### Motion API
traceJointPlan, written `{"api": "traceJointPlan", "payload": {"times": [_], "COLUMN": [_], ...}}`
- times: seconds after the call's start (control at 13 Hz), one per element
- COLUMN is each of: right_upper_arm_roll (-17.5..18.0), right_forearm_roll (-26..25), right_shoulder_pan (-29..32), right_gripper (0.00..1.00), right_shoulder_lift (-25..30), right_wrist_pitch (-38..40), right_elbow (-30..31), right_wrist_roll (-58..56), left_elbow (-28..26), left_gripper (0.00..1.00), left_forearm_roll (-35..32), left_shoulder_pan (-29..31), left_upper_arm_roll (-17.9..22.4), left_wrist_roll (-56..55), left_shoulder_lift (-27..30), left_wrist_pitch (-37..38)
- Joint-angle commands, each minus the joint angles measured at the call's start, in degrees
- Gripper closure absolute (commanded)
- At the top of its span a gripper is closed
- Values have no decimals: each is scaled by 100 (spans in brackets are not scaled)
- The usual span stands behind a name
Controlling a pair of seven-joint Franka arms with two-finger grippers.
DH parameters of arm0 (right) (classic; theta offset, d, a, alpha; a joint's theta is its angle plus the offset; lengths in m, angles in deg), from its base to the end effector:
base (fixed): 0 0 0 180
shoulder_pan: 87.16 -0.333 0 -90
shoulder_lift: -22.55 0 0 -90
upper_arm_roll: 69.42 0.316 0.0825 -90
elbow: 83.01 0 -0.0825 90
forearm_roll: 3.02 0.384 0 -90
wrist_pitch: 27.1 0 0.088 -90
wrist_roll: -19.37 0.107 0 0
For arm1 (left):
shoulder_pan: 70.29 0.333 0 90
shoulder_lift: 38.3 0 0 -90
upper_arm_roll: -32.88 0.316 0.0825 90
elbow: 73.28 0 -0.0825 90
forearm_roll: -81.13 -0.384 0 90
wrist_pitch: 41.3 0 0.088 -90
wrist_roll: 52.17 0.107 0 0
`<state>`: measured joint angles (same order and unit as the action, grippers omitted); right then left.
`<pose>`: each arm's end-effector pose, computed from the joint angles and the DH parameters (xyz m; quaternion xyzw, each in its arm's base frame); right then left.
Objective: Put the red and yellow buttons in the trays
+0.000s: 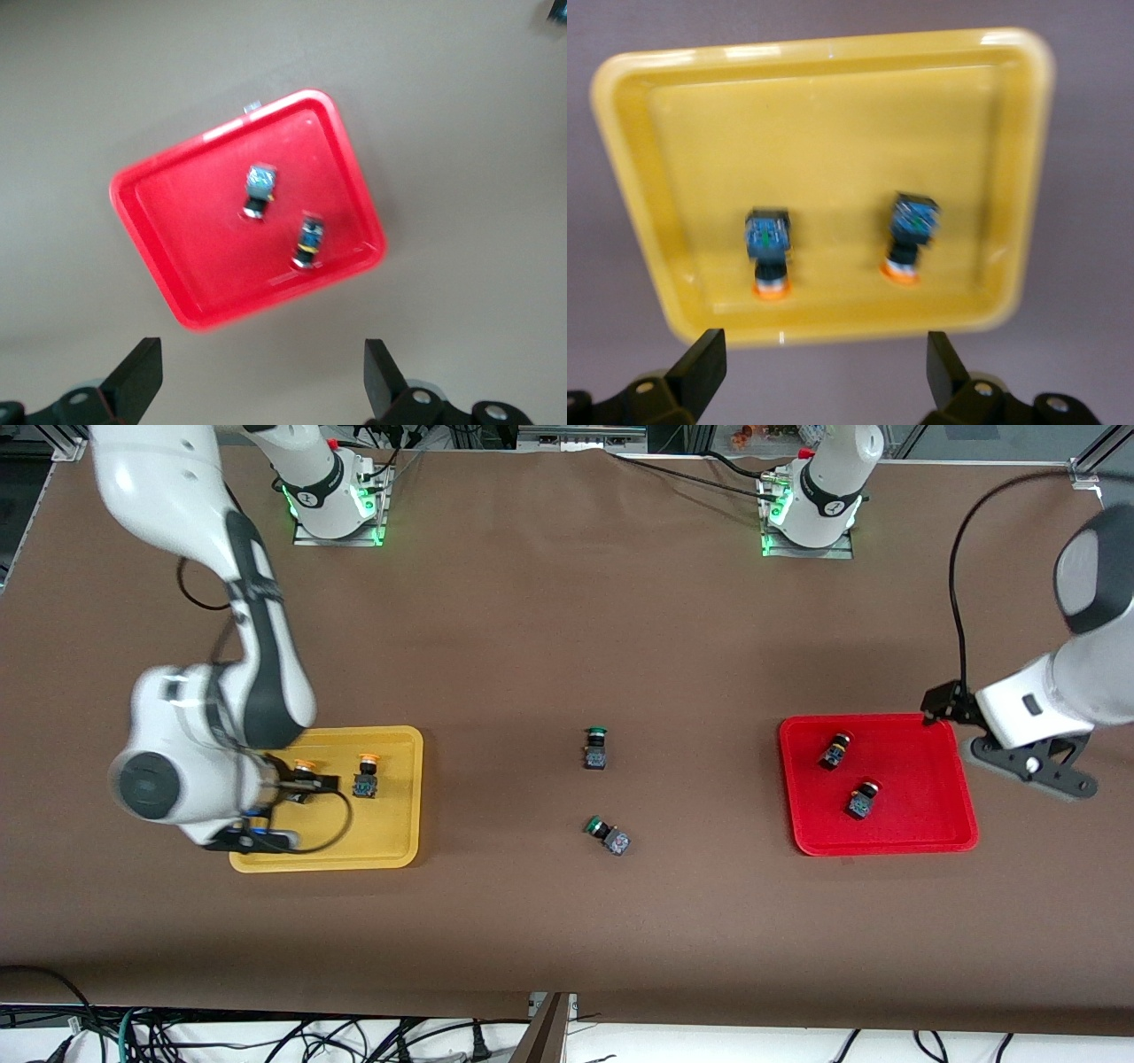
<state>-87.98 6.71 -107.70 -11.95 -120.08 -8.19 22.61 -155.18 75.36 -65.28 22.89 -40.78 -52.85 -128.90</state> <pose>0.6852 0.0879 0.3845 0.9918 -0.0112 -0.1267 0.0156 0.6195 -0.0303 0.5399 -0.9865 0.1425 0.0767 0.0241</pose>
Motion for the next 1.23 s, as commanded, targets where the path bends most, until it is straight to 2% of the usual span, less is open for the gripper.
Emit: {"api": "traceJointPlan", "payload": {"times": [0.0, 0.15, 0.23, 0.31, 0.38, 0.46, 0.54, 0.77, 1.15], "right_upper_arm_roll": [-69, 19, 28, 150, 464, 720, 827, 1205, 1153], "right_forearm_roll": [-76, -67, -154, -312, -505, -750, -953, -1122, -1104], "right_shoulder_pan": [41, 155, 164, 251, 574, 777, 849, 1042, 1061], "right_gripper": [0, 0, 0, 0, 0, 0, 0, 0, 0], "right_shoulder_lift": [890, 1558, 1831, 2077, 2375, 2683, 2930, 3178, 2994], "right_wrist_pitch": [954, 1194, 1334, 1535, 1581, 1573, 1564, 1634, 1836], "right_elbow": [-64, -38, 66, 111, 129, 251, 356, 638, 464], "right_wrist_roll": [-113, -104, -113, -174, -175, -166, -157, -166, -201], "left_elbow": [455, 307, -242, -1231, -1876, -1987, -1971, -1927, -1751], "left_gripper": [0, 0, 0, 0, 0, 0, 0, 0, 0], "left_forearm_roll": [-22, 310, 487, 567, 568, 576, 568, 542, 497], "left_shoulder_pan": [-61, -26, -209, -498, -527, -536, -597, -694, -694], "left_upper_arm_roll": [30, 293, 791, 1127, 1174, 1166, 1139, 1104, 1016], "left_wrist_roll": [-1127, -1393, -1428, -1385, -1367, -1367, -1384, -1411, -1411], "left_shoulder_lift": [91, 356, 757, 1379, 1759, 1867, 1868, 1807, 1675], "left_wrist_pitch": [743, 640, 143, -819, -1359, -1347, -1321, -1050, -855]}}
